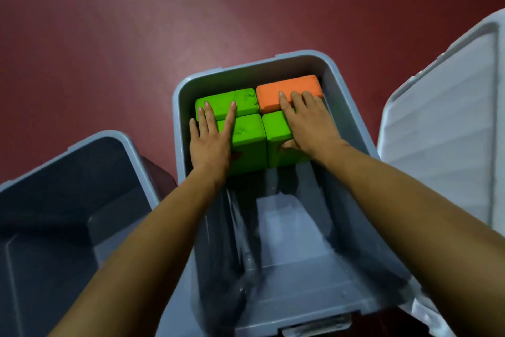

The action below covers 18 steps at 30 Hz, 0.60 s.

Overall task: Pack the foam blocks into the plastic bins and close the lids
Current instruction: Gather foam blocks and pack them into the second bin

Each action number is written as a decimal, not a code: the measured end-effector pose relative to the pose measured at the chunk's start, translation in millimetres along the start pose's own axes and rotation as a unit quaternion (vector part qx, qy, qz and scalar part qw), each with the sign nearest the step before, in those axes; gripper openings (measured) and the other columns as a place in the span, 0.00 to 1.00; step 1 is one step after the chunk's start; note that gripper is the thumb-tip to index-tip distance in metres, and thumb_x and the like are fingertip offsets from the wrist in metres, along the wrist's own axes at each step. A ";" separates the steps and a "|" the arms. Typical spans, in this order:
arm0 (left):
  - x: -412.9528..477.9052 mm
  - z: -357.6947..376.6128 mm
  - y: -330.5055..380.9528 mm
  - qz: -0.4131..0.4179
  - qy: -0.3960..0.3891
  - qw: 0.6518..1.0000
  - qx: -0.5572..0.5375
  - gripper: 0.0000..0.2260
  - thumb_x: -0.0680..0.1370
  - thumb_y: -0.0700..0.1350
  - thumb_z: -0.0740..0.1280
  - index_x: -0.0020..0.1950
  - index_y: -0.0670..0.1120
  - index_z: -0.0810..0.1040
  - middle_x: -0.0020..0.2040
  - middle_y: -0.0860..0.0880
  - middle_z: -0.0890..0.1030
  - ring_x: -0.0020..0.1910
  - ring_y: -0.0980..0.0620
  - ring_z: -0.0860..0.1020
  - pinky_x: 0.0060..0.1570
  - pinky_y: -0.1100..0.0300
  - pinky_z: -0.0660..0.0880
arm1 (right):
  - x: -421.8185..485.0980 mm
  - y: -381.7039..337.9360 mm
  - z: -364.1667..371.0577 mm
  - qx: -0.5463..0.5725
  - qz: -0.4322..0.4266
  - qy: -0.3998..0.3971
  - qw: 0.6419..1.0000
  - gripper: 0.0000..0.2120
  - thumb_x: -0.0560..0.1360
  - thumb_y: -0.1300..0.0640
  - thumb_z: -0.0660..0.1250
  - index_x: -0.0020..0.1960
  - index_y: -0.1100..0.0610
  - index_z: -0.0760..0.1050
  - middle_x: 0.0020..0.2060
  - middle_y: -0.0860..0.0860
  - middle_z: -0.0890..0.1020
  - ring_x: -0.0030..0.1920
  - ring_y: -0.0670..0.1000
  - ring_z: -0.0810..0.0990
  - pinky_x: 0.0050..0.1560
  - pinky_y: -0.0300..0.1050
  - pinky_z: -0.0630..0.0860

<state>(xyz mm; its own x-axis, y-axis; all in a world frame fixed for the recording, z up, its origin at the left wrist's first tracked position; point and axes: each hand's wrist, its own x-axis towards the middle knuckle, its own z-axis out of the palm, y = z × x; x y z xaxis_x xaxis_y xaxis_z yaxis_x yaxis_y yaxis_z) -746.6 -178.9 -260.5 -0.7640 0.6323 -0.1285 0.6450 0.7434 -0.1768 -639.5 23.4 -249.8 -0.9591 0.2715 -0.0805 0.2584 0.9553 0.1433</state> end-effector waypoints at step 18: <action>-5.7 -37.0 0.8 -0.013 -0.121 0.993 -0.007 0.54 0.70 0.73 0.67 0.77 0.61 0.29 0.80 0.37 0.41 0.79 0.34 0.44 0.76 0.36 0.46 | -27.6 -14.8 -48.9 -0.011 -0.002 -0.136 0.991 0.38 0.80 0.53 0.62 0.82 0.57 0.44 0.79 0.63 0.51 0.79 0.66 0.50 0.77 0.65 0.46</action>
<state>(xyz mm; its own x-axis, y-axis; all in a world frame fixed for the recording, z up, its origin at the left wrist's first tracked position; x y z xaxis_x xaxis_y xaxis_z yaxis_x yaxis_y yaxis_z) -741.1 -173.8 -223.8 -0.7610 0.5431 -0.3549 0.6239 0.7627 -0.1708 -622.5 -3.9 -201.5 -0.8922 0.2926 -0.3439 0.2496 0.9543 0.1645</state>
